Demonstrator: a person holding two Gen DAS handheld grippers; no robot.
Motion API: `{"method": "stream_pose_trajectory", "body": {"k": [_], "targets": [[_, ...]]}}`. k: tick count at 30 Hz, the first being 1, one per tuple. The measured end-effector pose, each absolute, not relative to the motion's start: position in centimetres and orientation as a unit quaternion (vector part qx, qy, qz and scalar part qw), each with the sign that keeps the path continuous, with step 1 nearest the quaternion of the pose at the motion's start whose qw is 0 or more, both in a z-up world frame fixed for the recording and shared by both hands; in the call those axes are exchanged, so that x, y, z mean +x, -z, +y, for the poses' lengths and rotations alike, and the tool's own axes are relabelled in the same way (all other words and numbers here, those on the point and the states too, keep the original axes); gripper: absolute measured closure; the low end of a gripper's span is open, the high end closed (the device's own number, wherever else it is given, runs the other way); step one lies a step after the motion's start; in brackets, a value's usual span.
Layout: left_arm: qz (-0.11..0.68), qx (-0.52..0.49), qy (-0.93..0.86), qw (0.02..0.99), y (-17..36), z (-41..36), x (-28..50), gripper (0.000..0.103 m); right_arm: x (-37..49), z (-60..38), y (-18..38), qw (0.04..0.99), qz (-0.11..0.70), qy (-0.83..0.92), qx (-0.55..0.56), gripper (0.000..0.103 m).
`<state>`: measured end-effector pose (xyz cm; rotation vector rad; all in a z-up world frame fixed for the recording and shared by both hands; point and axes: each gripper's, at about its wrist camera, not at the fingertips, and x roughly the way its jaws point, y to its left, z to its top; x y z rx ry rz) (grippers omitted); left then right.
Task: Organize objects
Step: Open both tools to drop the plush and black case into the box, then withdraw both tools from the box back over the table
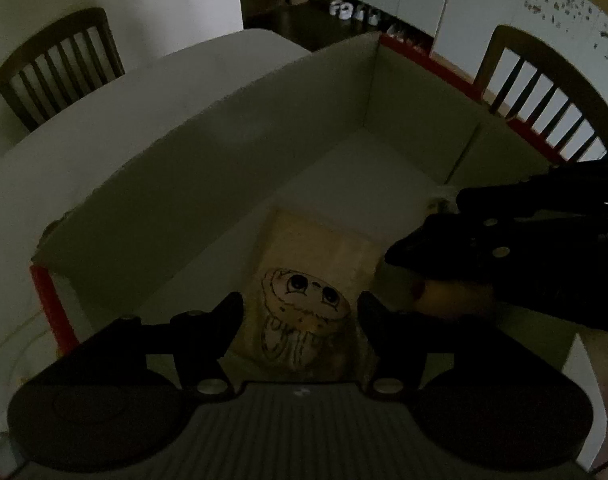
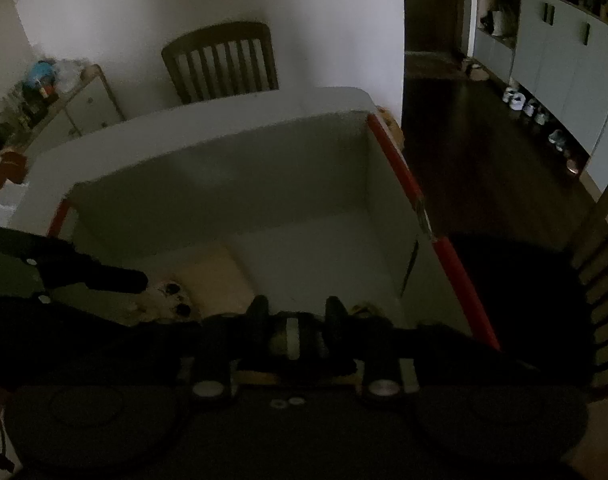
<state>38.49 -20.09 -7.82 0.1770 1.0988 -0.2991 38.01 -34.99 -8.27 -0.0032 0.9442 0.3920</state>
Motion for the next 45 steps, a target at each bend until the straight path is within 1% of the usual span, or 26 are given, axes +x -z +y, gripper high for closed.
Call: {"method": "stream_pose_trajectory", "body": {"k": [2, 4, 12, 21, 22, 24, 26, 30, 35, 40, 42, 43, 45], "targets": [[0.514, 0.074, 0.145, 0.842, 7.4, -19.8, 38.0, 0.041, 37.8, -35.2, 7.7, 0.874, 0.446, -0.194, 0.002, 0.066], [0.507, 0.066, 0.148, 0.847, 6.7, -19.5, 37.3, 0.041, 37.4, -35.6, 6.8, 0.877, 0.438, -0.199, 0.005, 0.063], [0.462, 0.050, 0.154, 0.872, 3.1, -18.0, 34.0, 0.041, 35.5, -36.9, 4.3, 0.874, 0.431, -0.224, -0.001, 0.063], [0.423, 0.027, 0.170, 0.890, -0.2, -16.6, 30.6, 0.041, 32.4, -35.6, 2.2, 0.871, 0.423, -0.250, -0.011, 0.062], [0.419, 0.026, 0.173, 0.891, -0.5, -16.4, 30.2, 0.040, 32.1, -35.4, 2.0, 0.871, 0.422, -0.251, -0.011, 0.060], [0.412, 0.026, 0.177, 0.893, -1.1, -16.0, 29.3, 0.035, 31.4, -34.8, 1.5, 0.871, 0.420, -0.253, -0.011, 0.055], [0.404, 0.024, 0.181, 0.896, -1.6, -15.3, 28.4, 0.034, 30.5, -34.1, 1.1, 0.872, 0.416, -0.258, -0.010, 0.049], [0.395, 0.022, 0.189, 0.899, -2.1, -13.7, 26.7, 0.034, 28.9, -32.3, 0.4, 0.874, 0.411, -0.258, -0.016, 0.047], [0.384, 0.015, 0.198, 0.902, -2.5, -10.9, 24.6, 0.027, 27.2, -29.5, -0.1, 0.878, 0.406, -0.253, -0.015, 0.036], [0.385, 0.006, 0.199, 0.901, -2.5, -7.0, 22.8, 0.026, 25.5, -26.5, -0.1, 0.881, 0.406, -0.244, -0.011, 0.028], [0.385, 0.003, 0.196, 0.902, -2.4, -5.3, 22.2, 0.018, 24.9, -25.0, -0.1, 0.882, 0.404, -0.241, -0.008, 0.023], [0.386, 0.003, 0.194, 0.902, -2.3, -4.3, 21.9, 0.018, 24.6, -24.3, -0.1, 0.883, 0.405, -0.239, -0.007, 0.020], [0.388, 0.001, 0.192, 0.902, -2.2, -2.7, 21.3, 0.018, 24.0, -22.8, -0.1, 0.883, 0.405, -0.237, -0.010, 0.019]]}}
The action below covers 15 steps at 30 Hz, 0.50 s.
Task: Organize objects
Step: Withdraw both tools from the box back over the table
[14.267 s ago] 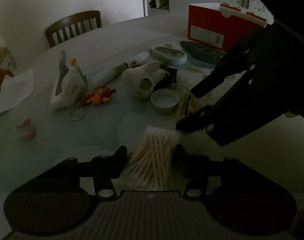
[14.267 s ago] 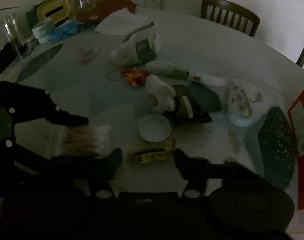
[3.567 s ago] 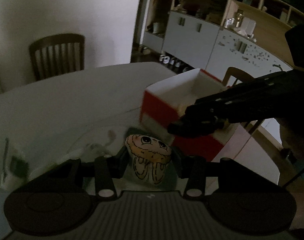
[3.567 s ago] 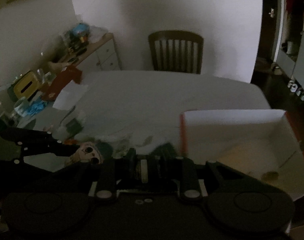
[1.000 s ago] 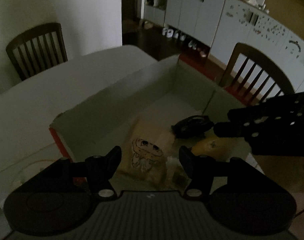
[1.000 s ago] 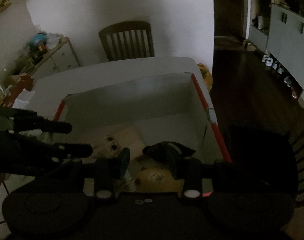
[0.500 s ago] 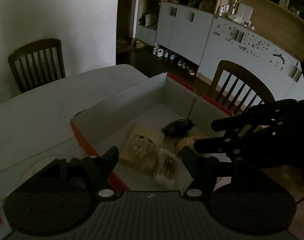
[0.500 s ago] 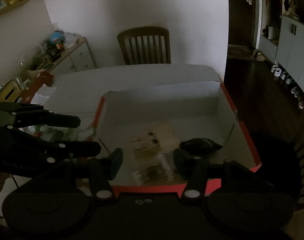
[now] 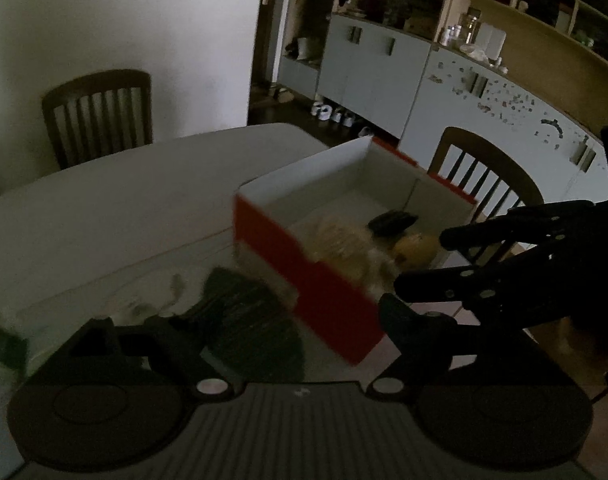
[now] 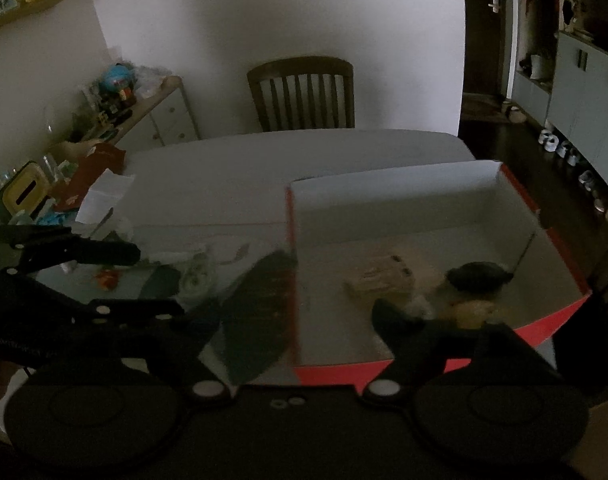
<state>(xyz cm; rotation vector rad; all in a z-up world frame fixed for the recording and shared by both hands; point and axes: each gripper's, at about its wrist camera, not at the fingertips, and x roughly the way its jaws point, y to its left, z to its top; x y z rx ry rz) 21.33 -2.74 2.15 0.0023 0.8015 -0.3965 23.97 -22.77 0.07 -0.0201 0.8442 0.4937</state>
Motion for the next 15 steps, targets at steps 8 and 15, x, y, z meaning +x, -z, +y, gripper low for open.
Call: {"method": "stream_pose_trajectory", "body": {"k": [8, 15], "targets": [[0.392, -0.015, 0.166, 0.905, -1.1, 4.9, 19.1, 0.009, 22.4, -16.5, 0.5, 0.881, 0.410, -0.236, -0.014, 0.017], [0.367, -0.019, 0.121, 0.922, -0.3, 11.5, 17.2, 0.001, 22.0, -11.8, 1.1, 0.881, 0.412, -0.232, -0.022, 0.017]]}}
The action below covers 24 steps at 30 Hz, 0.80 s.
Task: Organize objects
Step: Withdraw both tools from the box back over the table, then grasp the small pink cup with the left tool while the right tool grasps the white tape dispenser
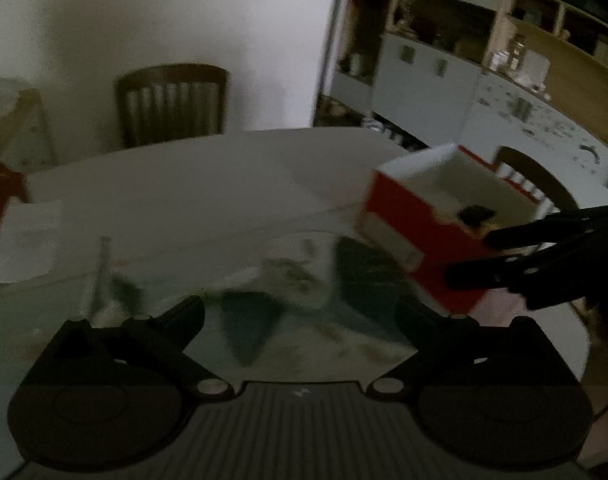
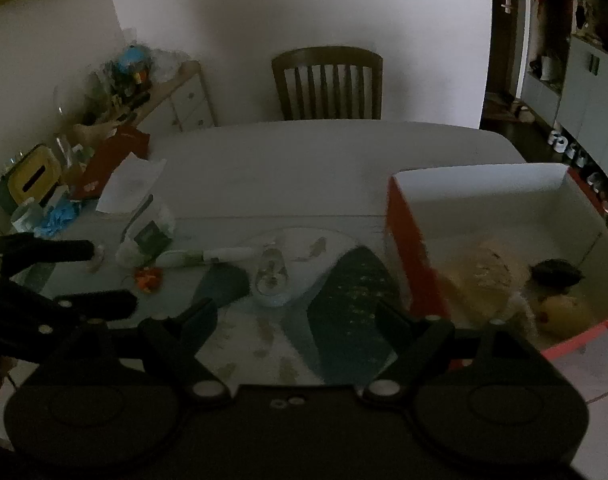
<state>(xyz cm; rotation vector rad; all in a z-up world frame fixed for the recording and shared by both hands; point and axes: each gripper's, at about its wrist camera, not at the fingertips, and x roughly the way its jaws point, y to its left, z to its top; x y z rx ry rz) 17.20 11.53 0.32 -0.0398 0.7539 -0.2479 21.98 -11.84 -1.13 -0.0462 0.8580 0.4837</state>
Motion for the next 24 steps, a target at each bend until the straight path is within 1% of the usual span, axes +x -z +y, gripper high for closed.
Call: {"method": "stream_pose_trajectory", "body": {"k": [6, 10, 13, 17, 24], "targets": [[0.366, -0.028, 0.075, 0.927, 1.3, 17.3, 15.9, 0.001, 22.7, -9.1, 2.5, 0.877, 0.423, -0.225, -0.032, 0.017], [0.362, -0.010, 0.034, 0.932, 2.6, 20.5, 15.1, 0.000, 23.3, -7.9, 3.6, 0.873, 0.436, -0.217, -0.035, 0.017], [0.367, -0.006, 0.015, 0.930, 3.5, 22.5, 15.0, 0.000, 23.8, -7.0, 4.5, 0.869, 0.444, -0.216, -0.035, 0.017], [0.385, -0.032, -0.006, 0.922, 5.0, 25.0, 15.7, 0.001, 24.4, -5.7, 5.6, 0.865, 0.450, -0.218, -0.046, 0.017], [0.379, -0.035, -0.059, 0.923, 7.2, 28.4, 16.7, 0.001, 26.5, -3.6, 7.7, 0.859, 0.459, -0.217, -0.059, 0.017]]}}
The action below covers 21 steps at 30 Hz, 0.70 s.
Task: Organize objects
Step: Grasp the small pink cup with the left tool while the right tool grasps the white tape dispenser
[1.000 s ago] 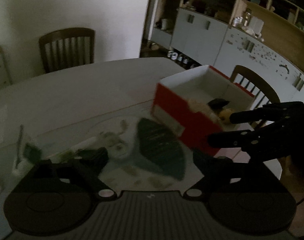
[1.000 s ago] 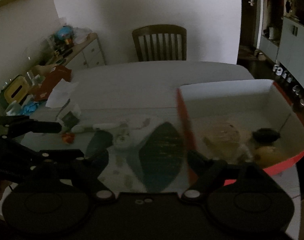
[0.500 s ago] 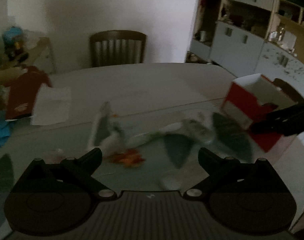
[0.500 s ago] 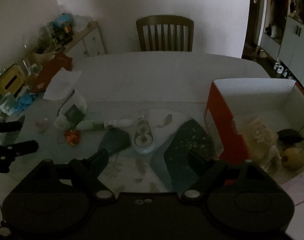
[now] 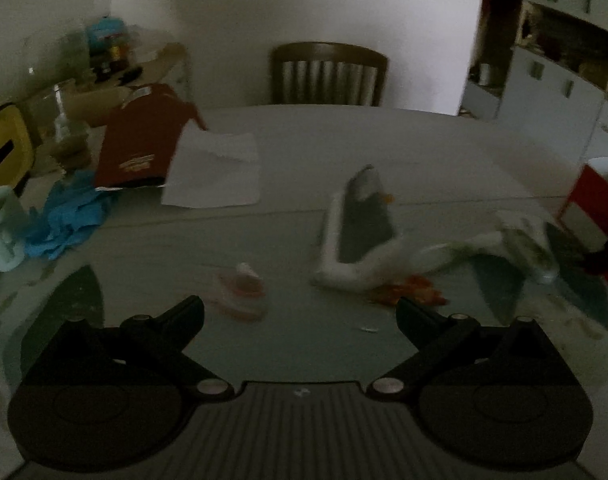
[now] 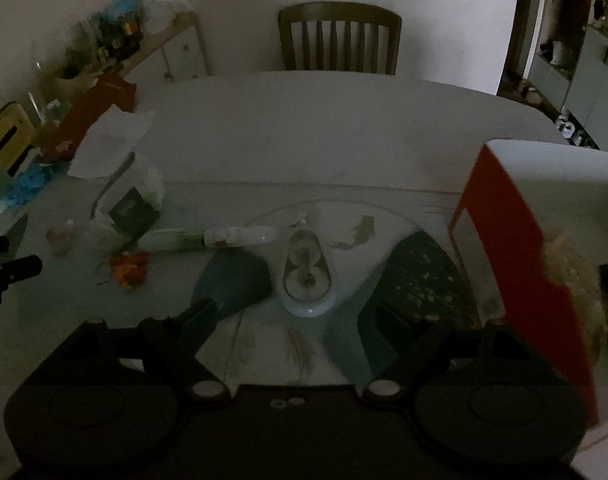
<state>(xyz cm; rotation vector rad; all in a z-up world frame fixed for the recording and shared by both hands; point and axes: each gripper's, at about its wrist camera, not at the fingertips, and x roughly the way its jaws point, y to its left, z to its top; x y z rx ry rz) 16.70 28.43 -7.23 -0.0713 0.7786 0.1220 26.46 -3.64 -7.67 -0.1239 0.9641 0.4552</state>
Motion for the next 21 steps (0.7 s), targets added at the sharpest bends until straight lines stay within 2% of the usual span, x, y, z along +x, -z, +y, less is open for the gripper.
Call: {"method": "stream_pose_trajectory", "body": {"k": [21], "targets": [[0.403, -0.020, -0.107, 0.909, 12.3, 31.4, 20.6, 0.001, 31.2, -0.1, 13.2, 0.835, 0.495, -0.214, -0.113, 0.019]]}}
